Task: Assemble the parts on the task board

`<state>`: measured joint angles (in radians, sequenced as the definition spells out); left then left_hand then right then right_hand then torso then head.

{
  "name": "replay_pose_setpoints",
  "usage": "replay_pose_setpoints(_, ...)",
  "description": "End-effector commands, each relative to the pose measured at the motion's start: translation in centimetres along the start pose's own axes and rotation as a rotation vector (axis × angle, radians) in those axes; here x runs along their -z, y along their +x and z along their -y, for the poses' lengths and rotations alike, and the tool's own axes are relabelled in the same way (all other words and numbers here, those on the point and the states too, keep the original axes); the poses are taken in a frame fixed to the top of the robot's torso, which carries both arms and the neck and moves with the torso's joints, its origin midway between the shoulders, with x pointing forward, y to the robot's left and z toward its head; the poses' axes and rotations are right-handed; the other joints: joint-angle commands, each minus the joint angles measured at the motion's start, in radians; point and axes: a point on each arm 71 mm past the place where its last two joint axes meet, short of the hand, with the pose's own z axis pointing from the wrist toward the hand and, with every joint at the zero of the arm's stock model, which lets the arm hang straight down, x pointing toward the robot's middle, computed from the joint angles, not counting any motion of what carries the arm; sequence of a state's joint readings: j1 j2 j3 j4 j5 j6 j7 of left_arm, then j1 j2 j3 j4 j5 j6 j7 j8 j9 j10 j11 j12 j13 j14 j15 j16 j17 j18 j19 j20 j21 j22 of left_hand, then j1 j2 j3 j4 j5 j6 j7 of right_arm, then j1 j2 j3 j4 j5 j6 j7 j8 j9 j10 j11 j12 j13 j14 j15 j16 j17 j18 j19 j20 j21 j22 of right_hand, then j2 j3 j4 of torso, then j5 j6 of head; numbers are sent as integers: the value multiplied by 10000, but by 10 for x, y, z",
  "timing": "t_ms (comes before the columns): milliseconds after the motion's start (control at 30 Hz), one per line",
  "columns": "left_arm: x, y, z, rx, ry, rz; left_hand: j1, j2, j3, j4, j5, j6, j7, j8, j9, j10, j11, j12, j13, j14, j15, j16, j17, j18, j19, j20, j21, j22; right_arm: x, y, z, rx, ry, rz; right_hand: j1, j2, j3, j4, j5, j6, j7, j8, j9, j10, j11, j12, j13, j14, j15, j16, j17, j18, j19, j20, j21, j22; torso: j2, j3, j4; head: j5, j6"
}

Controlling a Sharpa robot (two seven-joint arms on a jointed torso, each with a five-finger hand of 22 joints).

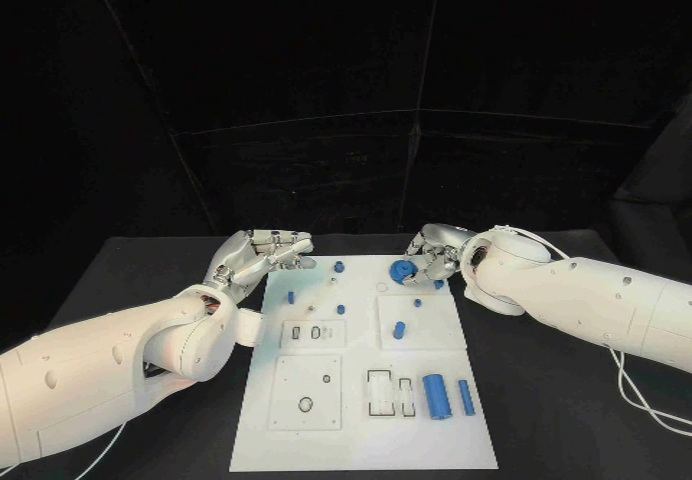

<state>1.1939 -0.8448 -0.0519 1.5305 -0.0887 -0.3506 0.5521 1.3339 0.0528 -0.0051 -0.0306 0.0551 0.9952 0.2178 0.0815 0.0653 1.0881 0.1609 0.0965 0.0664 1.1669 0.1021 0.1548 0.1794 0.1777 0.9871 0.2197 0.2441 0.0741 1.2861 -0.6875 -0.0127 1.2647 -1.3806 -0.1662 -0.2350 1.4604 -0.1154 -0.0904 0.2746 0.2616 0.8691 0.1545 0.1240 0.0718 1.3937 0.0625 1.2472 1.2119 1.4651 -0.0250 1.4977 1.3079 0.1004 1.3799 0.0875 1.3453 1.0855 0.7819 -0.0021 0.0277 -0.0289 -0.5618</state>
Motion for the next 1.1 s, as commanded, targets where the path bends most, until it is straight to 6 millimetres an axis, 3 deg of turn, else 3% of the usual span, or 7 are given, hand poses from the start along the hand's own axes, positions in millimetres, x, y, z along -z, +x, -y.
replay_pose_setpoints(33, -1, 2, 1, 34, 75, -158, -7, 74, 7, -58, -14, 55, 16, -37, 9, 76, -14, -31, -1, -17, 70, -66, 10, 68, 19, 19, -33, -9, -2, 0, 0, 40, 72, -135, -3, 147, 40, -35, 17, 91, 0, 47, 16, 123, 4, 144, 136, 688, 92, 43, 568, -91, 63, -4, 67, 38, 9, 2, -11, 5, -8)
replay_pose_setpoints(300, -1, 2, 1, 41, 65, -171, -7, 74, 7, -58, -14, 55, 16, -37, 9, 76, -14, -31, -1, -17, 70, -66, 10, 68, 19, 19, -33, -9, -4, 1, -1, 51, 134, -163, 5, 437, 105, -165, -15, 285, -38, 185, 33, 208, -22, 415, 448, 703, 73, 90, 679, -108, 91, -13, 142, 148, 10, -5, 15, -8, -35)
replay_pose_setpoints(433, -1, 2, 1, 40, 60, -170, -7, 74, 7, -58, -14, 55, 16, -37, 9, 76, -14, -31, -1, -17, 70, -66, 10, 68, 19, 19, -33, -9, -5, 1, -1, 138, 164, -101, 586, 893, 607, -632, -525, 600, -68, 345, 54, 259, -84, 586, 670, 706, 28, 110, 726, -119, 111, -59, 197, 229, 6, -2, 3, 9, -41)
replay_pose_setpoints(533, -1, 2, 1, 43, 66, -175, -7, 74, 7, -58, -14, 55, 16, -37, 9, 76, -14, -31, -1, -17, 70, -66, 10, 68, 19, 19, -33, -9, -6, 0, -3, 270, 178, 16, 863, 1048, 912, -891, -856, 901, -135, 468, 80, 401, -128, 840, 953, 713, -11, 127, 775, -131, 139, -84, 242, 311, 7, 0, -8, 10, -53)
replay_pose_setpoints(867, -1, 3, 0, 127, -5, -310, 0, 85, 19, -84, -14, 65, 13, -45, 7, 88, -17, -37, -4, -12, 67, -85, 18, 69, 26, 17, -47, -17, -5, -2, -20, 1138, -182, 901, 941, 1046, 1607, -1444, -1267, 1536, -300, 575, 41, 661, -273, 1283, 1469, 737, -134, 174, 922, -187, 253, -201, 403, 624, 8, -3, -2, -15, -44)
replay_pose_setpoints(1100, -1, 5, 0, 228, -61, -476, 111, 169, 132, -202, -7, 50, 19, -84, -1, 71, -16, -79, -15, -26, 68, -147, 32, 67, 26, 12, -91, -37, 0, -5, -36, 1588, -844, 1881, 689, 898, 2170, -1659, -1087, 1687, -322, 444, -30, 724, -296, 1350, 1583, 754, -157, 205, 1020, -246, 373, -228, 553, 921, 9, 1, 9, 14, -35)
